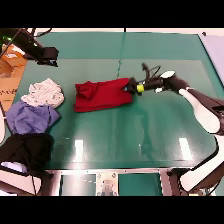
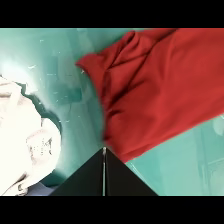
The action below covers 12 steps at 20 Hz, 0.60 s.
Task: Fold the shirts.
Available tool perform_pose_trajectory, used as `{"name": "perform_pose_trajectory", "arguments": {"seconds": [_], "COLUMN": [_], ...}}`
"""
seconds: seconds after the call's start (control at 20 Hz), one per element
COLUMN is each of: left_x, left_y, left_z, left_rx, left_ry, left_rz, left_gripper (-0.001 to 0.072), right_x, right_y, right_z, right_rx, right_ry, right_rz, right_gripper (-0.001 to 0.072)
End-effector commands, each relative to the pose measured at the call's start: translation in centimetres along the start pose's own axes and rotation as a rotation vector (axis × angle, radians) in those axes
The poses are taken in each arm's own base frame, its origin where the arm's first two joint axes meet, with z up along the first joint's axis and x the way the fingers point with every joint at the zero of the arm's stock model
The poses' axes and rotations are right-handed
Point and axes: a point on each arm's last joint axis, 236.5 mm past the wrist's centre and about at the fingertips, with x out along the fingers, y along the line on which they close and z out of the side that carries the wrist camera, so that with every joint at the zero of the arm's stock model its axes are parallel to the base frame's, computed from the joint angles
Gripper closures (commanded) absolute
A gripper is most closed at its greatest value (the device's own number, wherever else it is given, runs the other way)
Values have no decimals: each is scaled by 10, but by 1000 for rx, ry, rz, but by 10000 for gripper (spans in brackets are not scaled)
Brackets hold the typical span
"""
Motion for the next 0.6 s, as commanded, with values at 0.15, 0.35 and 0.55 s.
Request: {"name": "perform_pose_trajectory", "arguments": {"seconds": [0.15,0.35,0.55], "left_x": [0,0,0], "left_y": [0,-1,-4], "left_z": [-2,-2,-2], "left_rx": [0,0,3], "left_ry": [8,8,7], "left_rz": [-1,-2,-13], "left_gripper": [685,685,685], "right_x": [-204,-366,-496], "right_y": [10,-115,-195], "right_z": [89,42,-50], "right_rx": [80,368,649], "right_ry": [-374,-516,-739], "right_rz": [-77,-435,-628], "right_gripper": [702,702,701]}}
